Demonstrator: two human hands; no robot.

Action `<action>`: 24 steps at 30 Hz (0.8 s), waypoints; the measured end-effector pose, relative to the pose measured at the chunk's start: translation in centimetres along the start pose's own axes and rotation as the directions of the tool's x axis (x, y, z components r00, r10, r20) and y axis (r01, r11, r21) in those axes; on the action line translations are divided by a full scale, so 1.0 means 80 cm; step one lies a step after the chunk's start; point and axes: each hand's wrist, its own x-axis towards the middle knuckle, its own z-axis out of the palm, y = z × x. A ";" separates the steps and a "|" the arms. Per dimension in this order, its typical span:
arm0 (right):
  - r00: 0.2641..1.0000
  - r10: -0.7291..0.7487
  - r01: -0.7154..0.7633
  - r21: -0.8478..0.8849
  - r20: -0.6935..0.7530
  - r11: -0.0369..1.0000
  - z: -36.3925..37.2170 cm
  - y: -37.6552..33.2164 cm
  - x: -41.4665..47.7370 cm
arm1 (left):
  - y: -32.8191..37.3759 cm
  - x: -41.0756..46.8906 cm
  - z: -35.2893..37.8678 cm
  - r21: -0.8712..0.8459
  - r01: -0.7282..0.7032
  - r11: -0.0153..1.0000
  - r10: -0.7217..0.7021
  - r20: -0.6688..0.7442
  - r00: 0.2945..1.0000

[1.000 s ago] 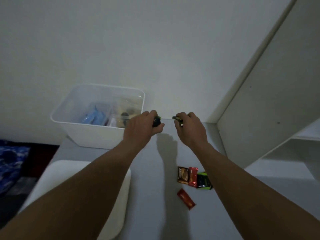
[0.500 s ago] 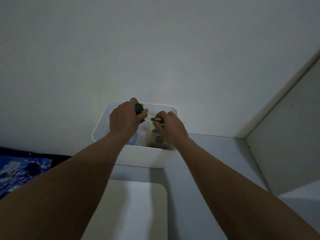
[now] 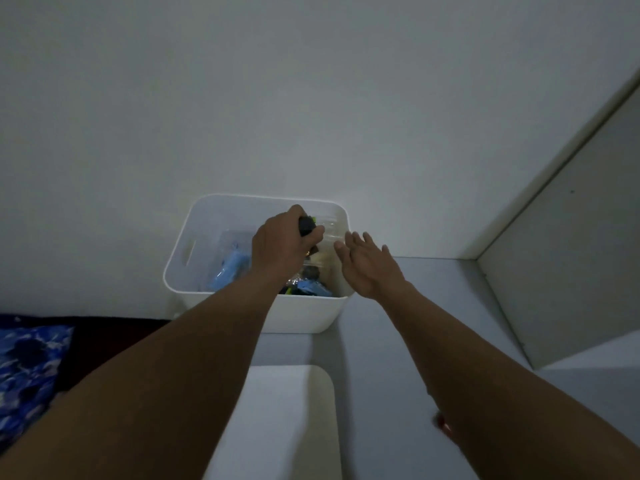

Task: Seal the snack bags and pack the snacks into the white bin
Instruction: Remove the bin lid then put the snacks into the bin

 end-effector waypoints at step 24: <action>0.988 0.139 -0.147 0.116 0.070 0.982 0.039 0.217 -0.153 | 0.110 -0.234 0.138 0.320 -0.347 0.882 0.335 0.094 0.937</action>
